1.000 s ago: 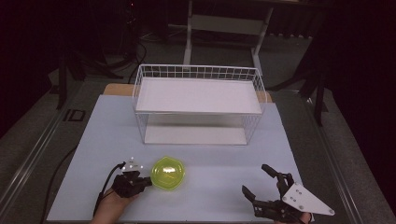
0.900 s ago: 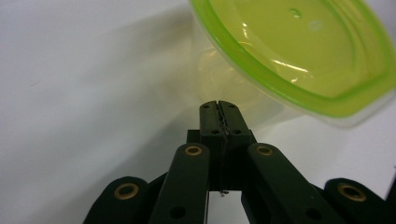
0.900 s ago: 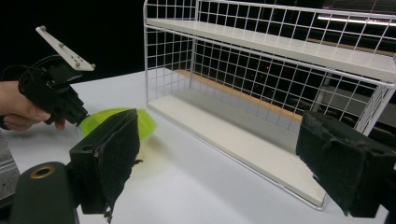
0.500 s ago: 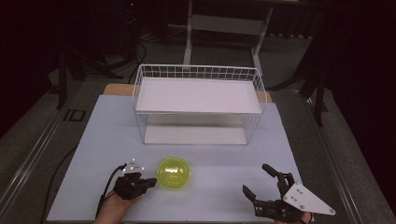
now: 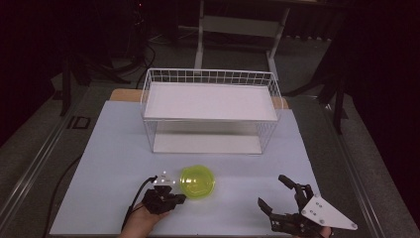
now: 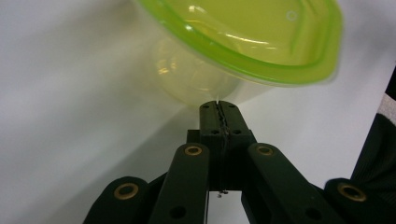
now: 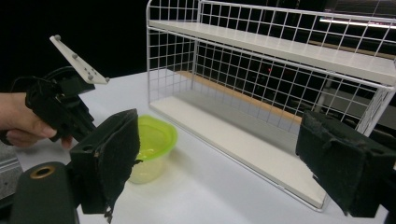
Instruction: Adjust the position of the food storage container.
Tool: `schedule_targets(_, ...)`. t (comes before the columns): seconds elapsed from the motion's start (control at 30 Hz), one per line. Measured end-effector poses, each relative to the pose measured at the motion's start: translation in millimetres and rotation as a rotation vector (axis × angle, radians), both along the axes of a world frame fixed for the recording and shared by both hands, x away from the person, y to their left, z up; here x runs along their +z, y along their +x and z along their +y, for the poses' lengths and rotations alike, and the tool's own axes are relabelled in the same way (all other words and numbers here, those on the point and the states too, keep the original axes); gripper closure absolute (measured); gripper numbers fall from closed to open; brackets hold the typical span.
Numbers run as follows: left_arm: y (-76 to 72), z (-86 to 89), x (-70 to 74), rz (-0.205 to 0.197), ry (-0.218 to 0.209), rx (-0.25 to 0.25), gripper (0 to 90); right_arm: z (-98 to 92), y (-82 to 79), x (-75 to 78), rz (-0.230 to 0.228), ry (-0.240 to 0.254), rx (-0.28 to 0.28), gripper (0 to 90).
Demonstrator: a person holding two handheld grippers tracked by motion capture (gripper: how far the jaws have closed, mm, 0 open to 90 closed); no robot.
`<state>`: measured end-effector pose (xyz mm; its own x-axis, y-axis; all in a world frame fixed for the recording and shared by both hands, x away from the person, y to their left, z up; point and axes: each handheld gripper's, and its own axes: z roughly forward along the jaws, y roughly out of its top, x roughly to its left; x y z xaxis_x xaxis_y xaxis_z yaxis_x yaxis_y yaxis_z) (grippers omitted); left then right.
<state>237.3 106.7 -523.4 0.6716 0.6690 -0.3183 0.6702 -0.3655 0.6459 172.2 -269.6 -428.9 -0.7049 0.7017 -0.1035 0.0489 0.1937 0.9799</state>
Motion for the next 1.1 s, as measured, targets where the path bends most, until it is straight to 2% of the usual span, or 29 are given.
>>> schedule_targets(0.1, 4.6, -13.3, 2.0, -0.004, -0.018, -0.018, 90.0, -0.8, 0.2, -0.1, 0.003, 0.002, 0.001, 13.6)
schedule_targets(0.23, 6.6, -22.6, 0.4, 0.006, 0.003, -0.037, 90.0, -1.5, 0.1, -0.1, 0.001, -0.002, 0.001, 13.6)
schedule_targets(0.37, 8.2, -7.3, 0.2, 0.009, 0.029, 0.004, 90.0, -3.4, 0.6, -0.5, 0.001, 0.001, -0.003, 13.6)
schedule_targets(0.5, 24.1, 8.9, 1.1, 0.000, 0.018, 0.079, 90.0, -3.0, 1.7, -0.4, 0.007, 0.004, -0.002, 13.7)
schedule_targets(0.6, 37.2, 10.9, 2.4, -0.033, 0.001, 0.093, 90.0, -0.9, 1.3, -0.9, 0.005, 0.000, 0.002, 13.6)
schedule_targets(0.63, 41.1, 10.0, 2.9, -0.048, 0.010, 0.096, 90.0, -0.6, 1.1, -1.1, 0.004, -0.004, 0.004, 13.6)
schedule_targets(0.7, 48.3, 7.2, 3.6, -0.056, -0.009, 0.092, 90.0, -0.4, 1.4, -1.6, 0.005, -0.007, 0.006, 13.7)
schedule_targets(0.73, 50.8, 4.6, 3.6, -0.065, -0.003, 0.087, 90.0, -0.6, 1.7, -1.8, 0.006, -0.006, 0.005, 13.7)
schedule_targets(0.8, 53.9, 1.1, 2.5, -0.066, -0.001, 0.076, 90.0, -1.2, 2.5, -2.2, 0.011, -0.001, 0.005, 13.7)
schedule_targets(0.83, 55.6, -3.0, -0.1, -0.053, -0.006, 0.074, 90.0, -1.6, 2.8, -2.3, 0.011, -0.001, 0.004, 13.7)
schedule_targets(1.1, 40.0, -17.4, -4.4, -0.010, -0.015, 0.017, 90.0, -3.6, 3.3, -1.9, 0.016, 0.012, 0.004, 13.7)
